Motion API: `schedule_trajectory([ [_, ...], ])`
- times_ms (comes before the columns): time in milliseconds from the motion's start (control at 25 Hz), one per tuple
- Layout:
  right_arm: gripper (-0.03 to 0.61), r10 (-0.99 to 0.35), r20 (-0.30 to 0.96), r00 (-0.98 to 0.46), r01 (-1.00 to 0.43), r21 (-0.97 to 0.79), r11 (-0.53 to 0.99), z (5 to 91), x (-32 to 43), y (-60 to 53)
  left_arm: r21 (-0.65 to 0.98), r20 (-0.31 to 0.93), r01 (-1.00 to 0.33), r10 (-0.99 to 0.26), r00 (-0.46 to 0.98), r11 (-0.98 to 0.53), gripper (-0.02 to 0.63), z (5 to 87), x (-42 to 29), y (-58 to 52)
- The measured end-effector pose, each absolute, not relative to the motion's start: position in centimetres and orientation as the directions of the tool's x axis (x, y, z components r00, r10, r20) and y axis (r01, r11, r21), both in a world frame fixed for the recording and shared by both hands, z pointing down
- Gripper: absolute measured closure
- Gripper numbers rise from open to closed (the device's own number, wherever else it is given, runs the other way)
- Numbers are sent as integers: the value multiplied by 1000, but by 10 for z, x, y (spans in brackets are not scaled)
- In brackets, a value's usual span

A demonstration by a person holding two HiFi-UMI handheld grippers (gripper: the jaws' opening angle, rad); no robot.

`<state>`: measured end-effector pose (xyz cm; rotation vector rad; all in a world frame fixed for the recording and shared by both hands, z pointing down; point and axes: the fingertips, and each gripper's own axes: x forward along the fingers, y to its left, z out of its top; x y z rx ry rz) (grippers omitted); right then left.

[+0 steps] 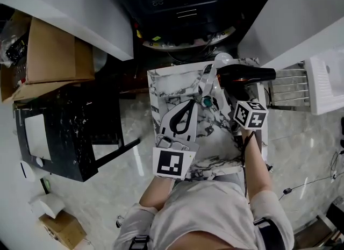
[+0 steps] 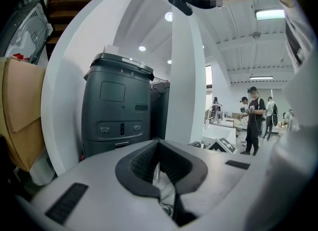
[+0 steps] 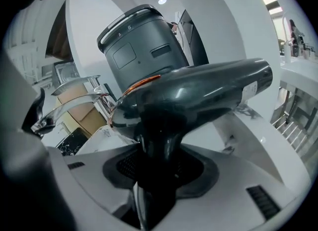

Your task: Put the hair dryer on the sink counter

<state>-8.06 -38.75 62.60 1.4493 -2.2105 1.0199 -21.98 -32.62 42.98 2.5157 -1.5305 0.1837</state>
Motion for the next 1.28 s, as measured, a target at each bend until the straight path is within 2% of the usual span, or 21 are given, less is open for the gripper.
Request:
schedule_trajectory([
  [840, 397, -658, 607, -446, -892, -360, 272, 634, -82, -392, 96, 208, -887, -862, 462, -452, 601, 433, -220, -330],
  [1040, 354, -653, 604, -457, -887, -359, 289, 633, -85, -390, 91, 207, -889, -865, 458, -449, 600, 430, -221, -327],
  [1280, 351, -664, 599, -448, -893, -325, 310, 634, -83, -387, 90, 202, -897, -874, 443, -434, 600, 426, -224, -321],
])
